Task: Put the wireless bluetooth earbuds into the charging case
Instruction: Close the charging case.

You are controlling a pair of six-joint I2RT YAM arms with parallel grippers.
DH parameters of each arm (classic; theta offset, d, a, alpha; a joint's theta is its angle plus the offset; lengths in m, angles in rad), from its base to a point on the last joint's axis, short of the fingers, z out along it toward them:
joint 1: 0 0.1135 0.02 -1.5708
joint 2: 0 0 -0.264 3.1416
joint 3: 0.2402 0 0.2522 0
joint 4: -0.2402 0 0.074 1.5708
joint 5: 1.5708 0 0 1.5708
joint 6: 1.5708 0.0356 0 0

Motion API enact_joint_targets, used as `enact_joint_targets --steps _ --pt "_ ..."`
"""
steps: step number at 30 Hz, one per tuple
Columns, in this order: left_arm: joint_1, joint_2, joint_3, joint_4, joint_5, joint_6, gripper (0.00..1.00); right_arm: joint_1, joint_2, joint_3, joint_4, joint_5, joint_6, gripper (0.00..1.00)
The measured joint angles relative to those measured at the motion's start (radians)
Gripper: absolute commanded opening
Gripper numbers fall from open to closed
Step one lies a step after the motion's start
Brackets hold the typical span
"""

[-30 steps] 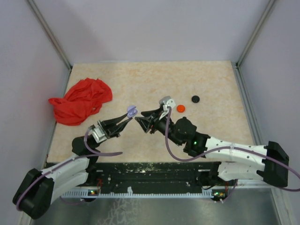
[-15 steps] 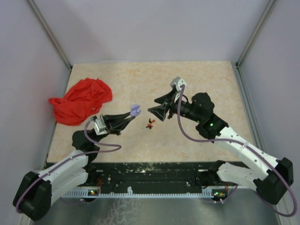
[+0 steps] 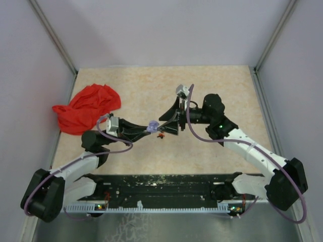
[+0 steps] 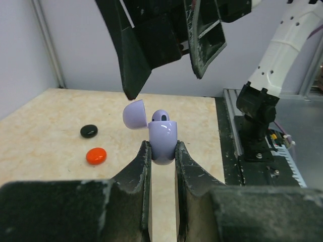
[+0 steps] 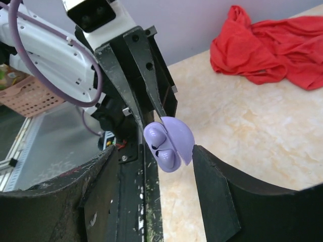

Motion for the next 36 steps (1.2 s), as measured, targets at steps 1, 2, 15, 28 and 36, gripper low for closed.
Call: enact_joint_targets --steps 1,2,15,28,36 --pt "0.001 0.012 0.0 0.026 0.017 -0.024 0.0 0.0 0.014 0.0 0.008 -0.014 0.006 0.62" --pt "0.003 0.022 0.0 0.05 0.032 -0.044 0.0 -0.001 0.028 0.0 0.014 -0.027 0.014 0.62" --pt "0.011 0.084 0.0 0.208 0.104 -0.174 0.0 -0.002 0.116 0.0 0.115 -0.158 0.102 0.53" --pt "0.015 0.006 0.028 0.007 0.08 -0.1 0.0 0.022 0.111 0.045 0.003 -0.138 -0.026 0.47" --pt "0.015 -0.014 0.051 -0.113 0.059 -0.054 0.0 0.055 0.103 0.113 -0.191 -0.036 -0.204 0.46"
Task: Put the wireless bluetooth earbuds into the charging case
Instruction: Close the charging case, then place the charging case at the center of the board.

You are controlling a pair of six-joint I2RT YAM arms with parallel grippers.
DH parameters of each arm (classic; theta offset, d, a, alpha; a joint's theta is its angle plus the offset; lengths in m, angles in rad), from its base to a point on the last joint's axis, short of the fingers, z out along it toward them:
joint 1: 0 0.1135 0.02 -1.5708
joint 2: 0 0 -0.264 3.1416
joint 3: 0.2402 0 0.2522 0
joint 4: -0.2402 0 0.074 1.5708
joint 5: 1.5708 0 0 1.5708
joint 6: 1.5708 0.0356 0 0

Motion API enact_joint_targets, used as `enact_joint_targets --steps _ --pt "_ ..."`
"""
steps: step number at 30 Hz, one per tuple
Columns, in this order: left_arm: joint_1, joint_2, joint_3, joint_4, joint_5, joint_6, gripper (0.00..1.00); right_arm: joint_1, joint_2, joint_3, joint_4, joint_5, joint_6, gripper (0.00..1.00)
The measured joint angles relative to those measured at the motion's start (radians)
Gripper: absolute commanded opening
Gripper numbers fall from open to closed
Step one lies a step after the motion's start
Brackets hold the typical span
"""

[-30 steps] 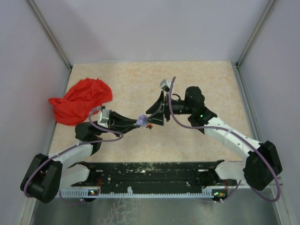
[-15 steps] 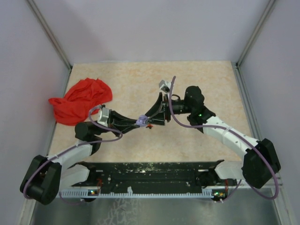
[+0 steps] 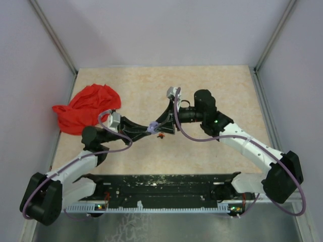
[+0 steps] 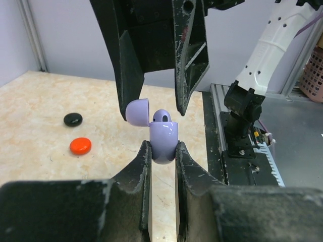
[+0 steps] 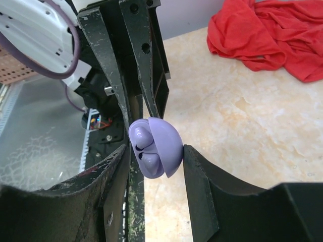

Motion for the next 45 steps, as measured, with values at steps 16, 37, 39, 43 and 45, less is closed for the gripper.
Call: enact_joint_targets --steps 16,37,39,43,45 --pt "-0.005 -0.007 0.055 -0.247 -0.064 0.077 0.0 0.011 -0.043 0.0 -0.098 0.084 -0.111 0.5" --pt "0.021 0.079 0.065 -0.194 -0.015 0.058 0.0 0.051 -0.075 -0.01 -0.164 0.213 -0.151 0.64" --pt "0.019 0.079 0.071 -0.201 -0.008 0.058 0.0 0.047 -0.103 -0.017 -0.151 0.254 -0.152 0.64" --pt "0.018 0.079 0.076 -0.203 -0.003 0.059 0.0 0.033 -0.138 -0.022 -0.121 0.293 -0.152 0.64" --pt "0.018 0.079 0.076 -0.203 -0.002 0.059 0.0 0.026 -0.14 -0.022 -0.112 0.292 -0.151 0.63"
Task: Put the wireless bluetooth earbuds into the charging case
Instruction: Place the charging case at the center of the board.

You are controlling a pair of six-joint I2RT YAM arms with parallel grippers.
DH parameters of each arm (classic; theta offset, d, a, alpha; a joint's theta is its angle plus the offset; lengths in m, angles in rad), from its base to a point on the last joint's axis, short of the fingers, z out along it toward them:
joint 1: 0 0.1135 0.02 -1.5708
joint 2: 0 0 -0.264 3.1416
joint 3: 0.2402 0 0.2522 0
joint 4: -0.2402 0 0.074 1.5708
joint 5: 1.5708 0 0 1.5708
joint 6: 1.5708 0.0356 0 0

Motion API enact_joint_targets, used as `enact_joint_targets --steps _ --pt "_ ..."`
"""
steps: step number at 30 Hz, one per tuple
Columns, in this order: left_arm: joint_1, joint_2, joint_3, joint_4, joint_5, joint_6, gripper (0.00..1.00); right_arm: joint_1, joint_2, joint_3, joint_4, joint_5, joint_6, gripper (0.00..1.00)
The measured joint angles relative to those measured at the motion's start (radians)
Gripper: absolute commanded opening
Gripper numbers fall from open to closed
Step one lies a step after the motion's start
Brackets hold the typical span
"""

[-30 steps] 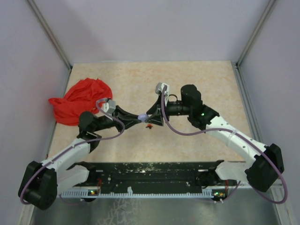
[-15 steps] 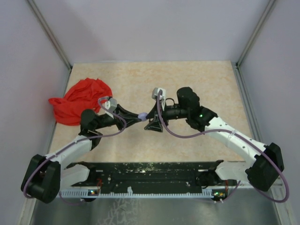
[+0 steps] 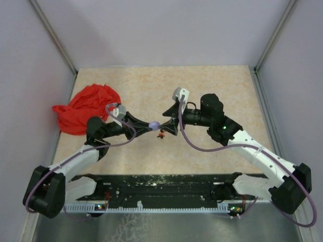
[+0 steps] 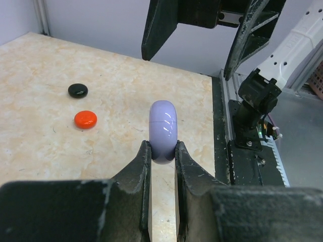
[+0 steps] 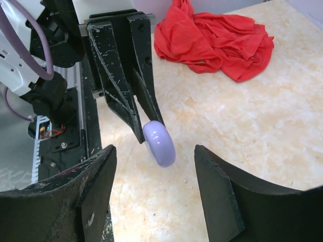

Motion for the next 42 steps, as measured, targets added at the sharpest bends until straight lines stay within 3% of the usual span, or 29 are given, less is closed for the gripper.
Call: enact_joint_targets --steps 11,21,26,29,31,36,39,42 --pt "0.0 0.0 0.0 0.098 0.063 -0.044 0.0 -0.016 0.129 0.0 0.007 -0.198 0.0 0.55" --pt "0.0 0.021 0.0 0.165 0.107 -0.093 0.0 -0.009 0.158 0.001 0.05 -0.28 0.011 0.35" --pt "0.0 0.034 0.0 0.187 0.134 -0.127 0.0 -0.009 0.176 0.001 0.065 -0.301 0.011 0.13" --pt "0.001 0.037 0.0 0.186 0.135 -0.133 0.15 -0.01 0.179 0.001 0.064 -0.306 0.006 0.04" --pt "0.0 0.036 0.0 0.177 0.129 -0.129 0.35 -0.016 0.179 0.001 0.064 -0.306 0.008 0.03" --pt "0.0 -0.022 0.02 -0.035 0.023 0.001 0.47 -0.083 0.2 0.002 0.073 -0.308 0.048 0.01" --pt "0.0 -0.073 0.059 -0.204 -0.108 0.097 0.6 -0.14 0.238 0.015 0.072 -0.287 0.075 0.01" --pt "0.005 -0.125 0.071 -0.32 -0.262 0.159 0.62 -0.19 0.313 0.05 0.073 -0.246 0.115 0.01"
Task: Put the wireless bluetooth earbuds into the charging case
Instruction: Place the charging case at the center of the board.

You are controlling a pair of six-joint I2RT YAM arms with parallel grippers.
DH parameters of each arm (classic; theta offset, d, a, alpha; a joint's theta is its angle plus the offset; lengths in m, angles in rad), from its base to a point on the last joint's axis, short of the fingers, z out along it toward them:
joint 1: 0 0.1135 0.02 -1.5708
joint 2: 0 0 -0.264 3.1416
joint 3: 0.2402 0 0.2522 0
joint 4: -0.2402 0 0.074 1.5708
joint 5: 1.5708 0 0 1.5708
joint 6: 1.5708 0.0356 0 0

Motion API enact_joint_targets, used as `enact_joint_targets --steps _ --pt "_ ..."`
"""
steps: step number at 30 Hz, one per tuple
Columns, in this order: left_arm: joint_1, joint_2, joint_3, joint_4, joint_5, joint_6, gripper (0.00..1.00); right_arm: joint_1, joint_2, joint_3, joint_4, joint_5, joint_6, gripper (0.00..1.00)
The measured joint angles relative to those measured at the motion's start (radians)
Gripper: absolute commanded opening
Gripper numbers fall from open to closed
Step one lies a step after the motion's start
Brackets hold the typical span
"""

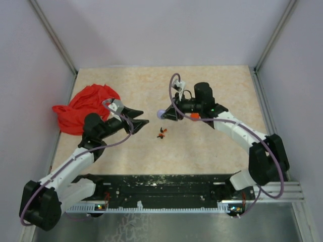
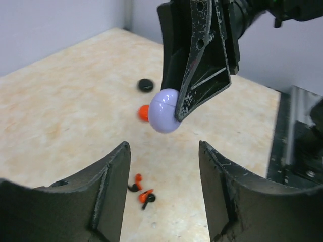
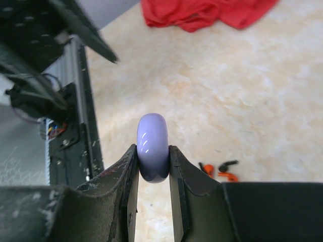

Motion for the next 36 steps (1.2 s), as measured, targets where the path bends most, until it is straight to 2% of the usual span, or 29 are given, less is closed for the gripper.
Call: enact_joint_targets --steps 4,7,13,15,19,21,24,26,36 --pt "0.017 -0.04 0.001 -0.096 -0.153 0.036 0.66 -0.06 0.128 0.064 -0.002 0.072 0.063 0.01" --pt "0.036 -0.055 0.002 -0.134 -0.23 0.037 0.67 -0.098 0.282 0.158 -0.009 0.127 0.112 0.03" --pt "0.07 -0.056 0.002 -0.162 -0.288 0.019 0.68 -0.129 0.591 0.355 -0.076 0.203 0.182 0.07" --pt "0.076 -0.052 0.002 -0.163 -0.288 0.011 0.69 -0.132 0.674 0.409 -0.092 0.219 0.204 0.11" --pt "0.077 -0.04 0.002 -0.168 -0.285 -0.003 0.69 -0.142 0.786 0.478 -0.122 0.22 0.251 0.26" --pt "0.079 -0.038 0.002 -0.173 -0.281 -0.007 0.7 -0.143 0.799 0.51 -0.138 0.229 0.261 0.34" --pt "0.081 -0.036 0.004 -0.177 -0.277 -0.015 0.71 -0.153 0.798 0.519 -0.158 0.257 0.263 0.52" --pt "0.081 -0.032 0.01 -0.18 -0.273 -0.021 0.71 -0.163 0.792 0.517 -0.164 0.256 0.264 0.57" --pt "0.081 -0.022 0.012 -0.182 -0.253 -0.037 0.72 -0.187 0.575 0.392 -0.312 0.466 0.115 0.63"
